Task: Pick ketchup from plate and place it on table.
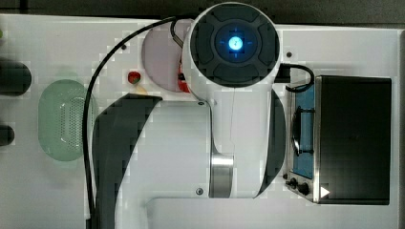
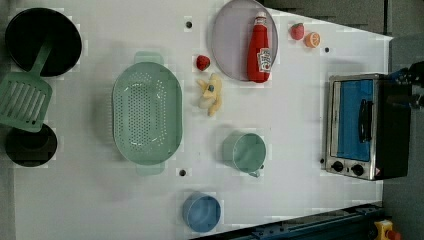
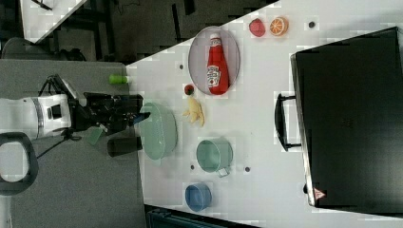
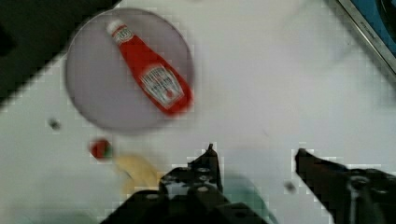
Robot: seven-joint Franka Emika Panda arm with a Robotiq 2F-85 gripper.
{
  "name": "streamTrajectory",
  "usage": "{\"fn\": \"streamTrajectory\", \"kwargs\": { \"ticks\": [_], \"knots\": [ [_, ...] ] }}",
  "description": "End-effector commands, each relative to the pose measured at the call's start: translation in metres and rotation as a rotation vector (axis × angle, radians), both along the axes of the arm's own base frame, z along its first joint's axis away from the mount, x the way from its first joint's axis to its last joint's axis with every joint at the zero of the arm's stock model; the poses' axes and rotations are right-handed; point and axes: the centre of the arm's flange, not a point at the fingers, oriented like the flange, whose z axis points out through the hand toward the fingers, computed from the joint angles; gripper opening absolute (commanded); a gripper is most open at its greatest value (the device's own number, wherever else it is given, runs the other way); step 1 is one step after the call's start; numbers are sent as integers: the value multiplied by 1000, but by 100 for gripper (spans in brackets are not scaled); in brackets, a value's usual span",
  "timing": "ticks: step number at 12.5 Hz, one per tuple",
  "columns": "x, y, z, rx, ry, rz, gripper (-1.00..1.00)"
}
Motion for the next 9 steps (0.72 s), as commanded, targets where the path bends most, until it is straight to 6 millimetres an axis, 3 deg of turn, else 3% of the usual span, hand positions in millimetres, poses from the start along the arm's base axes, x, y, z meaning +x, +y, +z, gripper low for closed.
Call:
{"fn": "streamTrajectory", "kwargs": {
  "ticks": [1,3,5,9],
  "knots": [
    [-62,-21,69,-3,42,-77,54],
    [-59,-18,65,-2,47,-71,98],
    [-52,-13,53,-1,68,-49,100],
    [-22,4,10,6,101,39,100]
  ]
}}
